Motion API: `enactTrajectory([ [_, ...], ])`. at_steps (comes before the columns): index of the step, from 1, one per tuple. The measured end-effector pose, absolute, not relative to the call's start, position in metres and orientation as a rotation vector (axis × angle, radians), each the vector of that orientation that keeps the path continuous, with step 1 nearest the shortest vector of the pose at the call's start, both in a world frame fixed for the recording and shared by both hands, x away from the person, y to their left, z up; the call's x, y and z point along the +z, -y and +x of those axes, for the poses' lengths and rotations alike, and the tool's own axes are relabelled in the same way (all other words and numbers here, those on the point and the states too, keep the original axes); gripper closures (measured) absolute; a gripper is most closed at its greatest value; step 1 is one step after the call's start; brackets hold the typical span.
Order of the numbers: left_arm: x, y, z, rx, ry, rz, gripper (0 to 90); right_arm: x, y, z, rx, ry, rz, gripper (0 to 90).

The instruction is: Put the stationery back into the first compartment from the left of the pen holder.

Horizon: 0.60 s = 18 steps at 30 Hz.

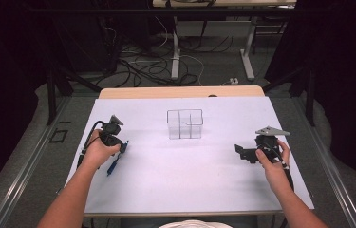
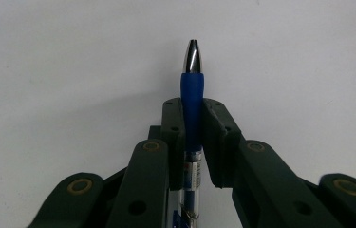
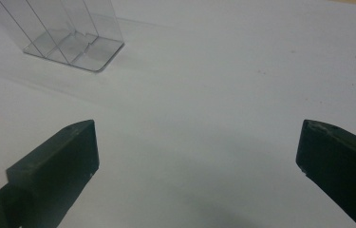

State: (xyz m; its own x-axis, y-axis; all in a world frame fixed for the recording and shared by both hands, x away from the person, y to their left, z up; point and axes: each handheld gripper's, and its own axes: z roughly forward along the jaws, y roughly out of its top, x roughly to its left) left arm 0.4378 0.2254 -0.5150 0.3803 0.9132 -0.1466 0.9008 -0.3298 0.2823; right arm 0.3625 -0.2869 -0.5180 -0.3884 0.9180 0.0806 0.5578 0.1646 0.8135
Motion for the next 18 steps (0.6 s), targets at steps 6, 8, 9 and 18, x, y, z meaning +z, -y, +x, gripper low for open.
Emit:
enactTrajectory([
  [6, -0.5103, -0.2275, 0.4359, 0.090, -1.574, 2.278, 80.0, -0.5182, 0.2872, 0.3625, 1.109, -2.014, 1.393, 0.0],
  [8, -0.5088, -0.2277, 0.4352, 0.101, -1.575, 2.254, 80.0, -0.5180, 0.2872, 0.3623, 1.106, -2.012, 1.396, 0.0],
  [9, -0.5079, -0.2283, 0.4346, 0.102, -1.577, 2.233, 80.0, -0.5180, 0.2873, 0.3623, 1.106, -2.012, 1.397, 0.0],
  [18, -0.5052, -0.2325, 0.4306, 0.156, -1.568, 2.129, 80.0, -0.5184, 0.2872, 0.3626, 1.105, -2.016, 1.393, 0.0],
])
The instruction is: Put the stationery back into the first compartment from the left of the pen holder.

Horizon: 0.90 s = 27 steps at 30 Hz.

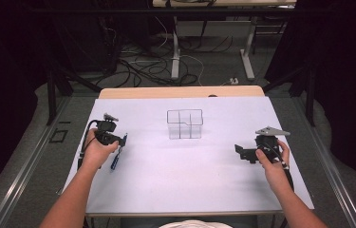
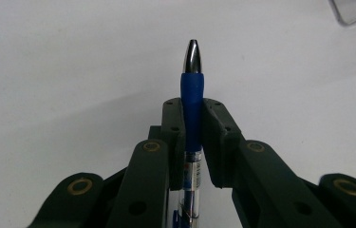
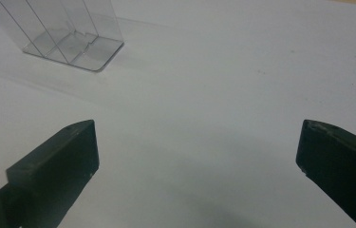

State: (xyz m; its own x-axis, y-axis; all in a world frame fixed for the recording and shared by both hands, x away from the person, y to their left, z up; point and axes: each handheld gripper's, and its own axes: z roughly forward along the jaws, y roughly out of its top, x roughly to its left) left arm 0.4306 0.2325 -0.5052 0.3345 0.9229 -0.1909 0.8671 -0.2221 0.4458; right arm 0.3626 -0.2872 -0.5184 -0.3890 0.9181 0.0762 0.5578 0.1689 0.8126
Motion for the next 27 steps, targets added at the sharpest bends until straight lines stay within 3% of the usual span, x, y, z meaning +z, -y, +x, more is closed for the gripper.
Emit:
enactTrajectory([
  [27, -0.485, -0.235, 0.424, 0.247, -1.478, 1.870, 80.0, -0.519, 0.287, 0.363, 1.103, -2.013, 1.394, 0.0],
])
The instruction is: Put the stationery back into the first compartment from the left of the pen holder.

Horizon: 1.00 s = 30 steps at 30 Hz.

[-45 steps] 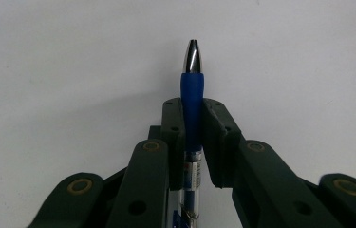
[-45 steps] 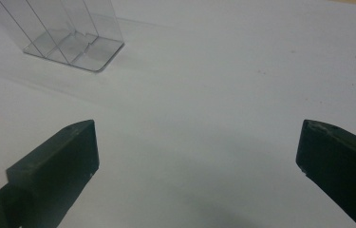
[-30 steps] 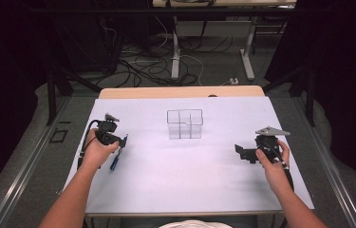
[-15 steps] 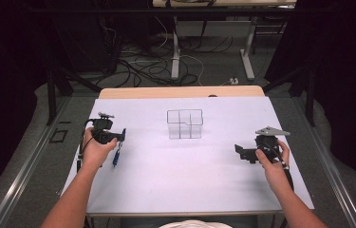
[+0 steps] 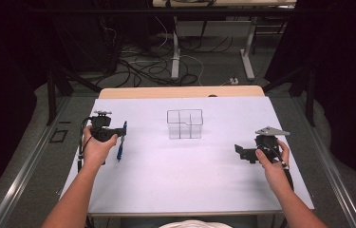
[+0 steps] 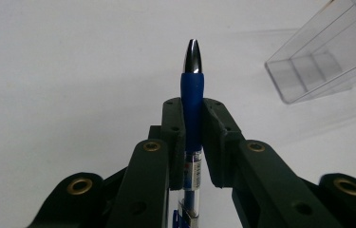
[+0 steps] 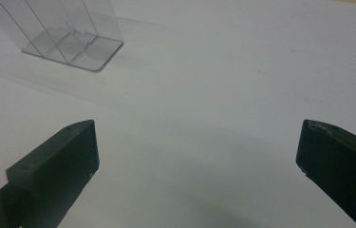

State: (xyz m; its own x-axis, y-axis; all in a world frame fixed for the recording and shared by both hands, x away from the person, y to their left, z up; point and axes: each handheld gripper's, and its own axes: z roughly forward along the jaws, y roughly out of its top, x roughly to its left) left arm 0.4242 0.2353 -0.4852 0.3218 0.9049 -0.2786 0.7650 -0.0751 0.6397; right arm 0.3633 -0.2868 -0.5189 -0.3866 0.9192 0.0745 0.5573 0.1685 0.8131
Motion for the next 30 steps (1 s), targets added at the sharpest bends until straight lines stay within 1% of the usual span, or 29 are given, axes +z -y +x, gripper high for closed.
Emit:
enactTrajectory([
  [6, -0.481, -0.234, 0.424, 0.249, -1.443, 1.803, 80.0, -0.519, 0.287, 0.364, 1.105, -2.013, 1.395, 0.0],
  [12, -0.475, -0.230, 0.425, 0.294, -1.392, 1.726, 79.9, -0.521, 0.286, 0.366, 1.107, -2.013, 1.409, 0.0],
  [19, -0.463, -0.211, 0.424, 0.370, -1.297, 1.663, 79.9, -0.522, 0.287, 0.367, 1.110, -2.018, 1.404, 0.0],
  [30, -0.441, -0.179, 0.434, 0.407, -1.170, 1.635, 80.0, -0.519, 0.287, 0.365, 1.117, -1.995, 1.425, 0.1],
])
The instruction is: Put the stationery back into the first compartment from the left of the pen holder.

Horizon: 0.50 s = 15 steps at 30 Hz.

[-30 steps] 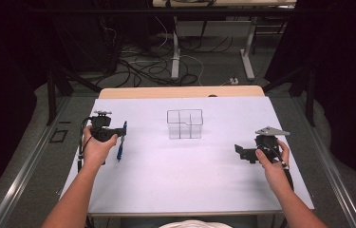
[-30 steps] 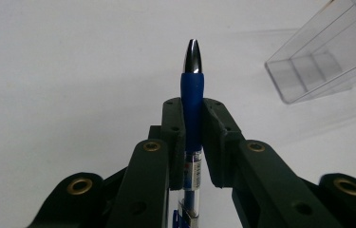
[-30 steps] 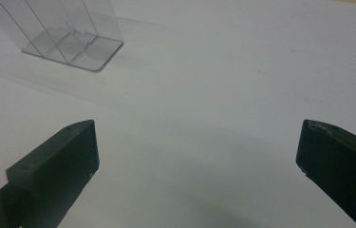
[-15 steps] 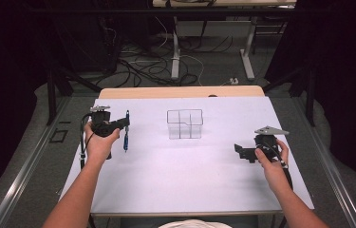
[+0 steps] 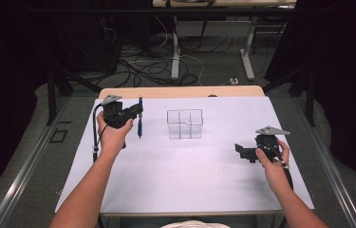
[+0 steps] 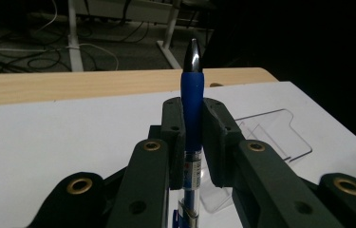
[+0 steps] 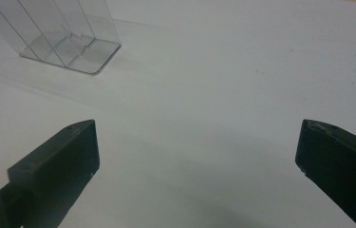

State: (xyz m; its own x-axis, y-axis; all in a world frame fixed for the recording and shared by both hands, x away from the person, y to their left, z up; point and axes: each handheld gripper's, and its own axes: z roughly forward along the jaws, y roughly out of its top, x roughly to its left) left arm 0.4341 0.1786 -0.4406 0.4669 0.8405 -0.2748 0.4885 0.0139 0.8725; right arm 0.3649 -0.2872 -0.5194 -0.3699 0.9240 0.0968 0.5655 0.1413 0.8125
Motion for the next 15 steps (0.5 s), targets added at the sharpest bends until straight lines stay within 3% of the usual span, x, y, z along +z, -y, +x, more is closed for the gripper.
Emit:
enactTrajectory([
  [15, -0.422, -0.139, 0.450, 0.390, -1.105, 1.635, 79.9, -0.519, 0.287, 0.367, 1.133, -1.989, 1.416, 0.2],
])
